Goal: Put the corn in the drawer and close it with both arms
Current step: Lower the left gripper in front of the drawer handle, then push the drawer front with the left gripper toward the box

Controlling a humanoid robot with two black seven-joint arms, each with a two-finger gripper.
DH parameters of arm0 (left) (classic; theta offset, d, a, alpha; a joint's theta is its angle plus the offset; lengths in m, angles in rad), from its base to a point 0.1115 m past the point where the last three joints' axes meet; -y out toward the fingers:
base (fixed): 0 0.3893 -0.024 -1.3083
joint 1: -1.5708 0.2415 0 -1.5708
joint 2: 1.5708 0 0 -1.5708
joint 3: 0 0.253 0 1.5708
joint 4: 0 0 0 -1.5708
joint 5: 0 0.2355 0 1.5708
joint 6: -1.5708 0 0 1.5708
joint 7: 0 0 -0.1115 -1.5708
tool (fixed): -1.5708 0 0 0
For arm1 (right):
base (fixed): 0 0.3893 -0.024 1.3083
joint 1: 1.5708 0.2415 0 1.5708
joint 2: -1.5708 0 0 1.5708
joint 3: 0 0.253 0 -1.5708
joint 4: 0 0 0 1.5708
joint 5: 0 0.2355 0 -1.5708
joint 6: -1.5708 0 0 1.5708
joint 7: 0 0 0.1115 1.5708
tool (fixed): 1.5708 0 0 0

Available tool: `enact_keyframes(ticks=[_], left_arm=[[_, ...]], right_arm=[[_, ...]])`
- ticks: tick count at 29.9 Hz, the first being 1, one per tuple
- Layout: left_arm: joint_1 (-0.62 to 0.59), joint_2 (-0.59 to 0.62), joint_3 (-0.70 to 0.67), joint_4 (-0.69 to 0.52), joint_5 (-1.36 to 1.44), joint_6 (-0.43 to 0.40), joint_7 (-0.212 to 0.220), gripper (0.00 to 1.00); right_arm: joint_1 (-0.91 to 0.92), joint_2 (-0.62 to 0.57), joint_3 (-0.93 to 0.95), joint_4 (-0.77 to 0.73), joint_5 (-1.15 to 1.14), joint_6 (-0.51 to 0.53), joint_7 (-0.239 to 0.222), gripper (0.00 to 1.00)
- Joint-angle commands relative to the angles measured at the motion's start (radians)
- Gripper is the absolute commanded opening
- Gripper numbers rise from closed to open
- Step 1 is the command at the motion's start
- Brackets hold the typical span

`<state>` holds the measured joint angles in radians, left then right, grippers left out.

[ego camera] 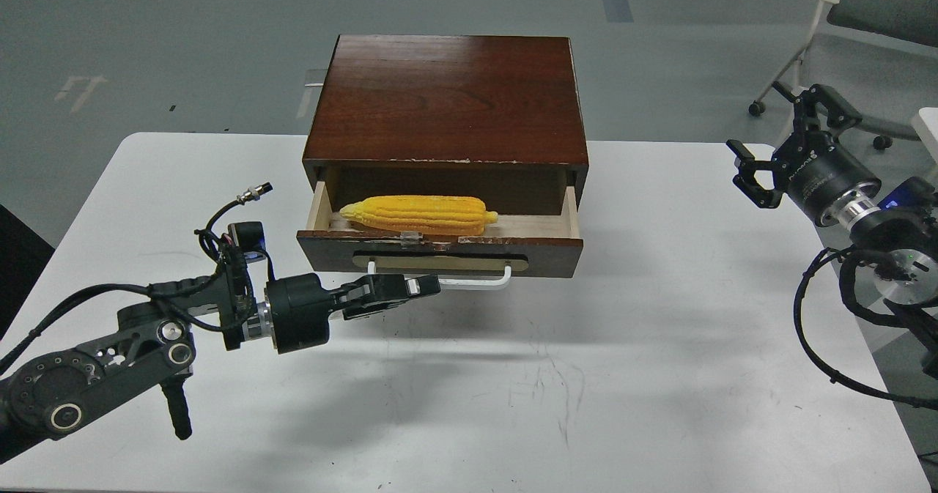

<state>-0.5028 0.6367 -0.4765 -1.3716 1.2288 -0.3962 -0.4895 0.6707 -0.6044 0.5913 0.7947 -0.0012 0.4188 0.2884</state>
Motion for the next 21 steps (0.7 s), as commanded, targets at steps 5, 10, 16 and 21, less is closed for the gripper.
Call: enact_keyframes(ticks=[5, 10, 16, 21], left_arm=[[-0.003, 0.0, -0.001, -0.011, 0.005, -0.059, 0.001, 0.0], [0.006, 0.006, 0.001, -0.035, 0.015, -0.092, 0.001, 0.0], [0.004, -0.002, 0.001, -0.017, 0.04, -0.092, 0.001, 0.0], [-0.008, -0.002, -0.007, 0.006, 0.038, -0.092, 0.001, 0.0]], right_arm=[[-0.003, -0.001, -0.002, -0.002, -0.002, 0.005, 0.0, 0.94], [-0.003, -0.001, -0.004, -0.002, -0.002, 0.005, 0.0, 0.94], [-0.003, -0.003, -0.005, -0.002, -0.003, 0.005, 0.0, 0.94], [-0.006, -0.003, -0.007, -0.002, -0.008, 0.005, 0.0, 0.94]])
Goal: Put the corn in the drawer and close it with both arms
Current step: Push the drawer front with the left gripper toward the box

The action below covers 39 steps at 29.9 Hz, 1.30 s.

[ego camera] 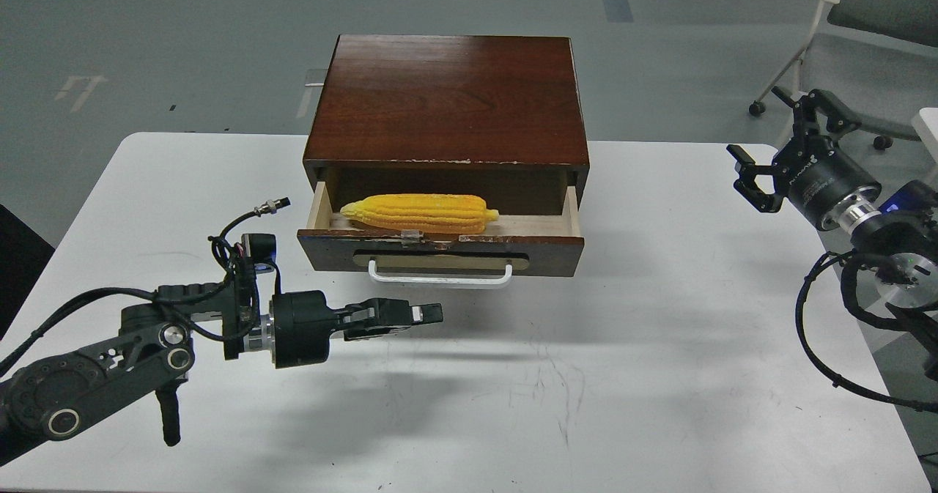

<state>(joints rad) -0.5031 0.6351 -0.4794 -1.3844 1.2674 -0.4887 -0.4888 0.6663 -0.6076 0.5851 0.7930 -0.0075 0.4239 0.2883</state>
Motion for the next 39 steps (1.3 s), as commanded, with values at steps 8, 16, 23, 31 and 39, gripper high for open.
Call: enact_keyframes(ticks=[8, 16, 23, 31, 39], left_arm=[[-0.038, -0.002, -0.013, 0.045, -0.011, 0.0, 0.0, 0.0], [-0.055, -0.005, -0.013, 0.047, -0.013, 0.0, 0.0, 0.0], [-0.106, -0.061, 0.001, 0.096, -0.011, 0.0, 0.0, 0.0], [-0.126, -0.095, 0.004, 0.107, -0.014, 0.0, 0.0, 0.0], [-0.126, -0.084, 0.004, 0.102, -0.011, 0.0, 0.0, 0.0]], right_arm=[[-0.008, 0.002, -0.01, 0.0, -0.005, 0.001, 0.0, 0.94], [-0.008, 0.006, -0.025, 0.0, -0.008, 0.001, 0.0, 0.94], [-0.016, 0.003, -0.037, 0.011, -0.009, 0.003, 0.0, 0.94], [-0.019, -0.001, -0.044, -0.006, -0.009, 0.003, 0.002, 0.94], [-0.025, 0.0, -0.044, -0.005, -0.009, 0.003, 0.0, 0.94]])
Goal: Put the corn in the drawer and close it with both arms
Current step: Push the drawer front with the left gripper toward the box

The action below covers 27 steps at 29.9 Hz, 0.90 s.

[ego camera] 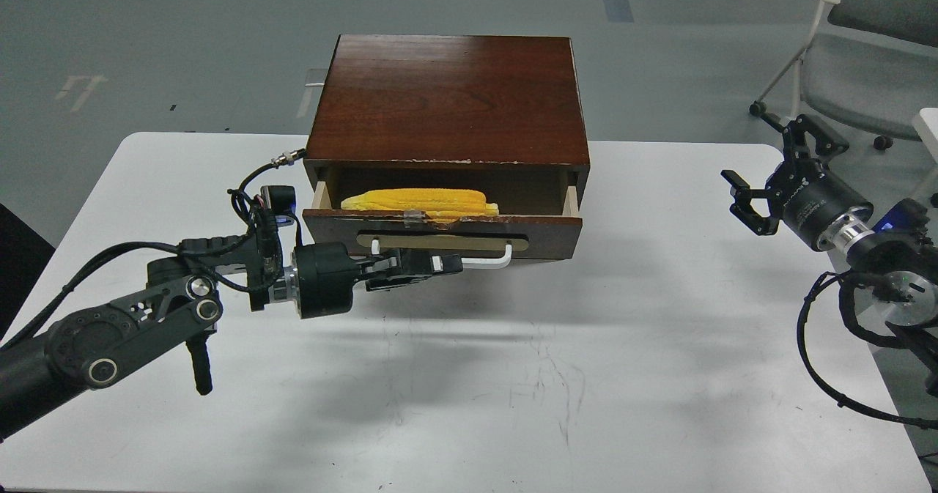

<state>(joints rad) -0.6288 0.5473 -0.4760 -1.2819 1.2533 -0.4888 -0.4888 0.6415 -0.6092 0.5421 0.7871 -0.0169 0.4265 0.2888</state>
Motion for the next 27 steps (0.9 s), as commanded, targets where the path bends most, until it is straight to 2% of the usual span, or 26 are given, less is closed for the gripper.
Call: enact_keyframes(ticks=[1, 11, 27], left_arm=[[0.001, 0.003, 0.0, 0.0, 0.003, 0.0, 0.0, 0.0], [0.015, -0.003, 0.004, 0.021, 0.014, 0.0, 0.0, 0.0], [-0.035, -0.05, 0.0, 0.164, 0.009, 0.0, 0.0, 0.0]], right_arm=[[0.0, 0.0, -0.001, 0.001, 0.0, 0.0, 0.0, 0.94], [0.0, 0.0, -0.002, 0.001, 0.0, 0.0, 0.0, 0.94], [0.0, 0.002, -0.004, 0.001, 0.0, 0.0, 0.0, 0.94]])
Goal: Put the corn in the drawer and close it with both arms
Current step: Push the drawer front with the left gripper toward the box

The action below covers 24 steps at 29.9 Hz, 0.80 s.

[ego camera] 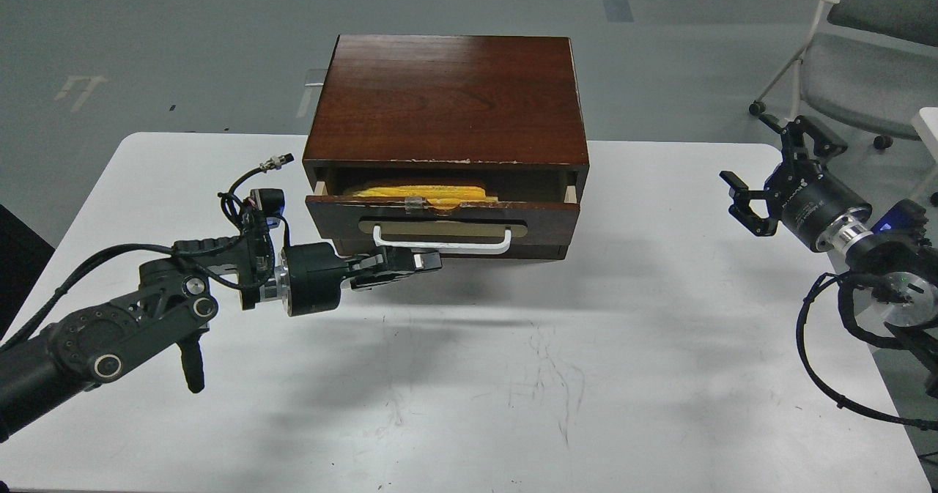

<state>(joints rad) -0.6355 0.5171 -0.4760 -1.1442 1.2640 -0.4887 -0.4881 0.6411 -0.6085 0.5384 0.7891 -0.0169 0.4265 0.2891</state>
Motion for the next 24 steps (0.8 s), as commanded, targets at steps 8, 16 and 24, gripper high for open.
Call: enact_keyframes(ticks=[8, 16, 24], left_arm=[[-0.062, -0.028, 0.001, 0.061, -0.003, 0.0, -0.001, 0.0], [-0.075, -0.06, 0.001, 0.103, 0.0, 0.0, -0.001, 0.0], [-0.099, -0.066, 0.001, 0.123, -0.002, 0.0, -0.001, 0.0]], right_arm=[[-0.008, 0.0, -0.001, 0.004, 0.0, 0.0, 0.001, 0.94], [-0.014, -0.004, 0.0, 0.004, 0.0, 0.0, 0.001, 0.94], [-0.018, -0.004, 0.0, 0.004, 0.0, 0.0, 0.001, 0.94]])
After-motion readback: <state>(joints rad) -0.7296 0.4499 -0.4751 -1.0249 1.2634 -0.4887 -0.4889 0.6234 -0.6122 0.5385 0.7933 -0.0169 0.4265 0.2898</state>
